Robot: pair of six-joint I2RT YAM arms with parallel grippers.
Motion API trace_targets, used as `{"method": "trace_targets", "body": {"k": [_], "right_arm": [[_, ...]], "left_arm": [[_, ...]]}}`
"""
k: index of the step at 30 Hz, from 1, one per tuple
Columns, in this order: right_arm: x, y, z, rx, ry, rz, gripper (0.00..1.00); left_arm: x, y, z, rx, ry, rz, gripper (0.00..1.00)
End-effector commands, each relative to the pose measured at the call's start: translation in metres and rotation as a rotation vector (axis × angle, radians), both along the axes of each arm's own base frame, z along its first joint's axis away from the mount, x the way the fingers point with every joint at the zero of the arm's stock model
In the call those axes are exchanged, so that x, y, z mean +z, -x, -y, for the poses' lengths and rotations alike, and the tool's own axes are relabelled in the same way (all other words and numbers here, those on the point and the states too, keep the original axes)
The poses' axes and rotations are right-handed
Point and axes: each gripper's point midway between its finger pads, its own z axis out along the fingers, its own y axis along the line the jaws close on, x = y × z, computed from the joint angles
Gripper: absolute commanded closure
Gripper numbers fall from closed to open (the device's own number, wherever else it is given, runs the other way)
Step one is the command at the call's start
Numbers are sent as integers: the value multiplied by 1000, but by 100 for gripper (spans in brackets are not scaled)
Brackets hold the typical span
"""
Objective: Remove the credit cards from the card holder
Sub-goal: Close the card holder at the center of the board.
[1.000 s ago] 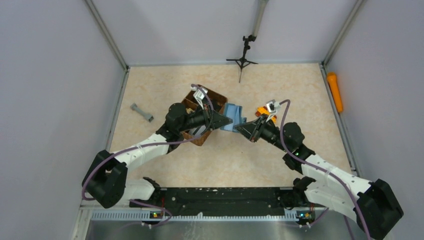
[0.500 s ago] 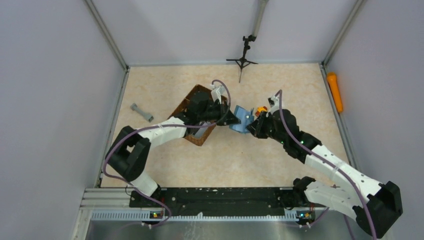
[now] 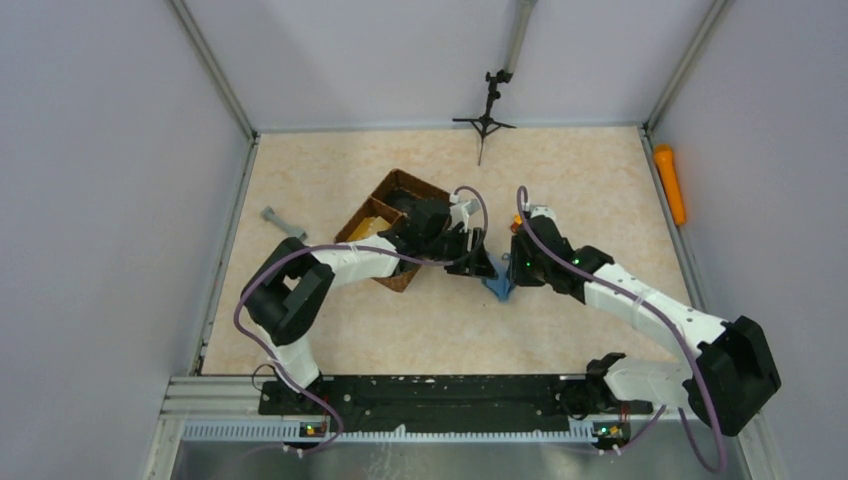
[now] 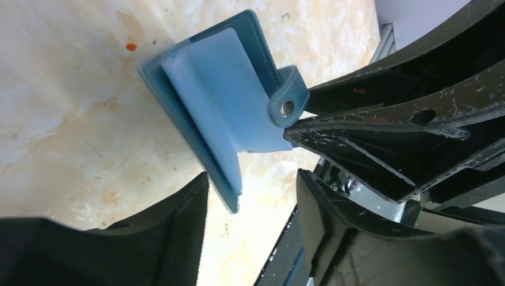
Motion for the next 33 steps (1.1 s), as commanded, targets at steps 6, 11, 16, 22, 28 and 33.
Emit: {"method": "trace_targets", "body": {"k": [6,11,16,22,28,33], "right_arm": [[13,-17,-27,82,-77,64,65],[3,-12,-51,161,-164,23,58],[11,-1,-74,244,-290,-4,40],[49,3,-72,259,-393,65,42],[55,-19,-26,57,-370,164,81],[45,-25,-16,6,-390,188,98]], "left_arm": [[23,-34,-29,169,-113,218,34],[26,-36,-33,181,-131,232,34],[26,-37,-34,189,-138,232,36],[27,-37,-33,182,-132,230,37],[31,-37,-35,190,-131,243,38],[31,-37,-35,188,-129,242,39]]}}
